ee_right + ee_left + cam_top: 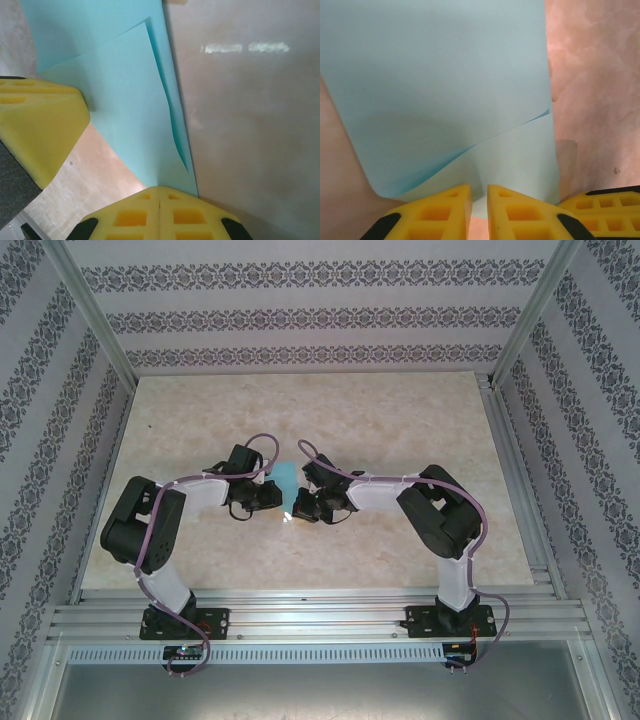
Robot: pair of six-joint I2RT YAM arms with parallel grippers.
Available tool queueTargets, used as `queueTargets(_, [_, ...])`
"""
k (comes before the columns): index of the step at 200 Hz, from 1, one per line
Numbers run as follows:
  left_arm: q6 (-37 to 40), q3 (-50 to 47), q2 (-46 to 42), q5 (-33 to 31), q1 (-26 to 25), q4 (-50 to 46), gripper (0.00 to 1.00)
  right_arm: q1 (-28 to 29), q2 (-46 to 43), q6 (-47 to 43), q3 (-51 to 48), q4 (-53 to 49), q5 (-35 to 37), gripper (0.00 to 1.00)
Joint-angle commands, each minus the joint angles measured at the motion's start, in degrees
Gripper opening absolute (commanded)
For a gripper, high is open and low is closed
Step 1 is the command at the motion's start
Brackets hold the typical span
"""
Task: Fold a paper plane with a square sheet of paper (fold left side to right side)
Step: Third fold the triangle at the center of the table.
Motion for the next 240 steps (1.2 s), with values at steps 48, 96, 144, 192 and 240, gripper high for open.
queueTargets(48, [5.3,1.5,2.9,-4.0,4.6,-1.9,0.17,0.8,2.7,1.0,-4.9,-9.5,2.9,0.03])
queueTargets(96, [7.2,2.4,3.2,-3.7,8.0,-3.1,0.19,0.8,2.4,0.9,-6.0,-9.2,2.8,0.03])
queueTargets(144, [8.5,3.8,4.2,-3.0,11.3,-3.8,0.20,0.9,1.7,0.5,-6.7,-9.2,3.0,0.03])
queueTargets(192, [8.5,4.0,-1.4,-1.8,12.5,-5.9,0.20,1.1,1.2,0.4,-6.8,-8.8,3.0,0.03])
queueTargets(240, [1.8,-2.1,-10.2,9.9,10.0,1.8,0.16,1.1,1.1,0.1,-6.1,-9.1,3.3,0.03])
